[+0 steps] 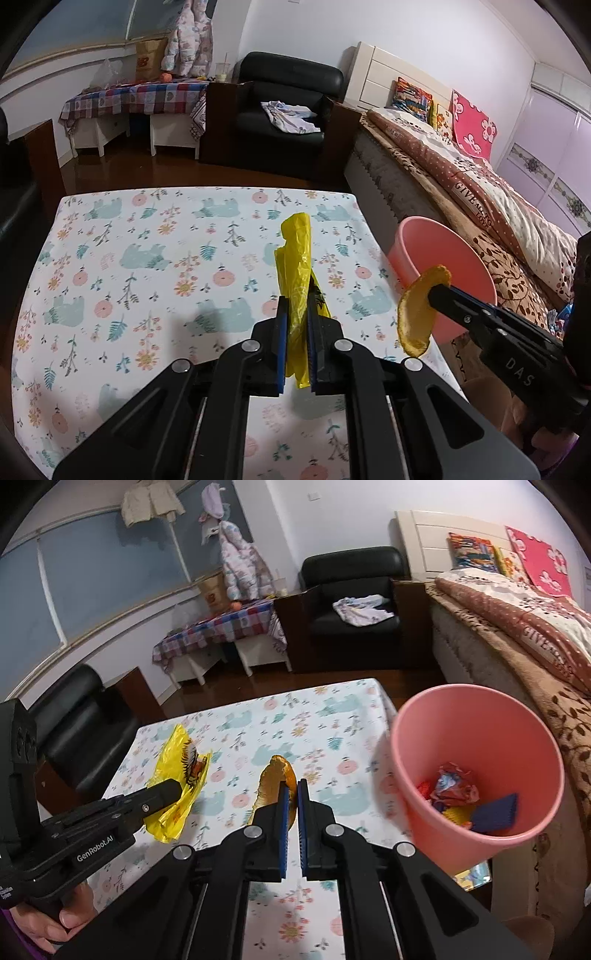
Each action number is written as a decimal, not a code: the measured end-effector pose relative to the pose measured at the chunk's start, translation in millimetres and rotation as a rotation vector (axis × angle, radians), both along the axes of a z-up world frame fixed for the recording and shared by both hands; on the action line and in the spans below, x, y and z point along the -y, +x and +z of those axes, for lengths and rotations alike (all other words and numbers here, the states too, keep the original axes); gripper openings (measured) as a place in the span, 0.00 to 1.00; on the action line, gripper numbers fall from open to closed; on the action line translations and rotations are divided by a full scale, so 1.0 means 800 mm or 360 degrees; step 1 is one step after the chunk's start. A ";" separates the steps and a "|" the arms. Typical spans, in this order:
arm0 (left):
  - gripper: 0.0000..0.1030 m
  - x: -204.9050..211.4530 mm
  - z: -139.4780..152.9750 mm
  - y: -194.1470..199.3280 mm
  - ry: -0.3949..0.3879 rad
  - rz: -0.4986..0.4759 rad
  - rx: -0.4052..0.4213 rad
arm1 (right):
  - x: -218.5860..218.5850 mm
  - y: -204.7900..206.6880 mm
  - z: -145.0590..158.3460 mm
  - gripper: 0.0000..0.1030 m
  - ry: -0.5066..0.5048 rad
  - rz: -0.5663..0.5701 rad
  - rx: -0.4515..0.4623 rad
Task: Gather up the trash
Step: 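Carry the yellow packet and yellow peel over the pink bucket, then open both grippers to drop the packet and peel into the bucket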
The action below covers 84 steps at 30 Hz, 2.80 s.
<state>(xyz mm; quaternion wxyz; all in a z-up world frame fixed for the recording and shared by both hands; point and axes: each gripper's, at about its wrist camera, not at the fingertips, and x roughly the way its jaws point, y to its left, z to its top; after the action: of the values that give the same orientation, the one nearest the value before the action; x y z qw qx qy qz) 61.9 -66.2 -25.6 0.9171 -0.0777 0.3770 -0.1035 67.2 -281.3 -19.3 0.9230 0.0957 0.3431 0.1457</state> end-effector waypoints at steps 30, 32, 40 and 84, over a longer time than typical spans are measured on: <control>0.08 0.173 0.025 0.043 0.0118 -0.0369 0.0137 | 0.140 0.005 0.006 0.04 -0.0083 -0.0481 0.0081; 0.08 0.182 0.025 0.046 0.0113 -0.0396 0.0147 | 0.146 0.007 0.003 0.04 -0.0084 -0.0496 0.0074; 0.08 0.209 0.022 0.058 0.0023 -0.0521 0.0164 | 0.173 0.018 -0.010 0.04 -0.0074 -0.0568 0.0039; 0.40 0.258 -0.044 0.099 0.0092 -0.0606 0.0003 | 0.218 0.063 -0.063 0.05 -0.0059 -0.0714 -0.0072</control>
<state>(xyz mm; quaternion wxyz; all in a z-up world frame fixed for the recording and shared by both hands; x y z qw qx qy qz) 140.8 -273.0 -60.8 0.8833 0.0216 0.3867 -0.2642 117.8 -455.9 -69.9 0.9259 0.1560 0.3365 -0.0716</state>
